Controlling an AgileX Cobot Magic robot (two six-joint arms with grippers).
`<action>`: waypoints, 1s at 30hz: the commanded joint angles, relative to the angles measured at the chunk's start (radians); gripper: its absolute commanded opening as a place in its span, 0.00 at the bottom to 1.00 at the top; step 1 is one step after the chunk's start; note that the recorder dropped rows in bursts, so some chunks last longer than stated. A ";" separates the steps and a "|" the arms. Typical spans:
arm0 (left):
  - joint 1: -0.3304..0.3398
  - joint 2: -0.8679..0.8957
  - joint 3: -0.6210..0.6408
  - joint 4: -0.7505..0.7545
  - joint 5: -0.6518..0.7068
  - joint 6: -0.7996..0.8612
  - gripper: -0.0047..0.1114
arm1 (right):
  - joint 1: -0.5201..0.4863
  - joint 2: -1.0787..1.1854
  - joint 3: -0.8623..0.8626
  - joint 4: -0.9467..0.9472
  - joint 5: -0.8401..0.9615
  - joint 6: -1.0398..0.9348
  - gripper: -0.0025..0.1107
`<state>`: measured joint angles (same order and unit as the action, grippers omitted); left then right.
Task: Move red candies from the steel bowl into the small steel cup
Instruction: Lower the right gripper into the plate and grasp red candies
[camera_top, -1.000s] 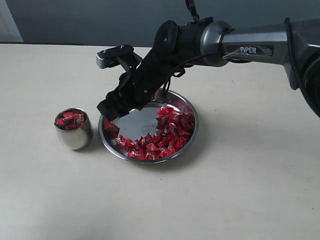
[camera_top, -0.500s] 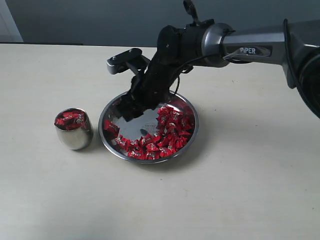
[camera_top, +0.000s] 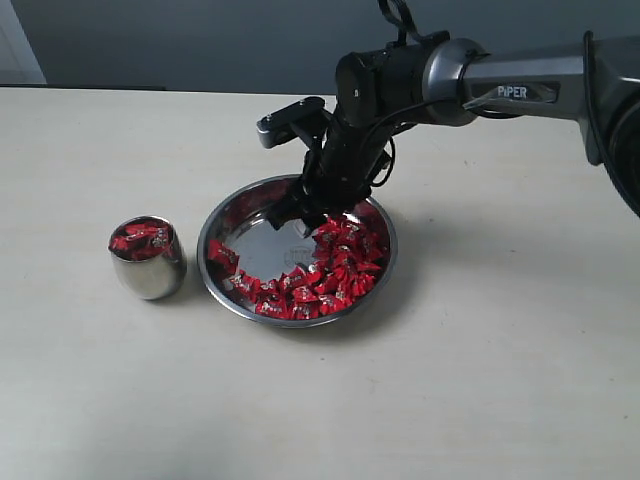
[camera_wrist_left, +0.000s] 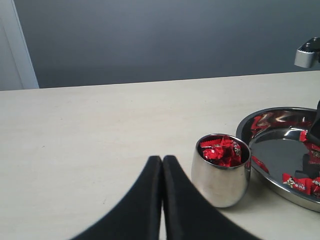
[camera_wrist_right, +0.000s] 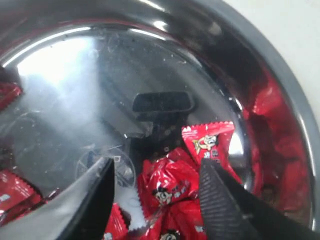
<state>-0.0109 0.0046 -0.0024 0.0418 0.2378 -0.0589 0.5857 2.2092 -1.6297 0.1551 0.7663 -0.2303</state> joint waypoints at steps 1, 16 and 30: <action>-0.002 -0.005 0.002 0.001 0.000 -0.002 0.04 | -0.004 0.000 0.000 -0.014 0.009 0.005 0.47; -0.002 -0.005 0.002 0.001 0.000 -0.002 0.04 | -0.004 0.052 0.000 -0.014 0.030 0.007 0.46; -0.002 -0.005 0.002 0.001 0.000 -0.002 0.04 | -0.004 0.035 0.000 -0.008 0.009 0.007 0.06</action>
<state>-0.0109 0.0046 -0.0024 0.0418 0.2378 -0.0589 0.5857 2.2630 -1.6297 0.1505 0.7831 -0.2220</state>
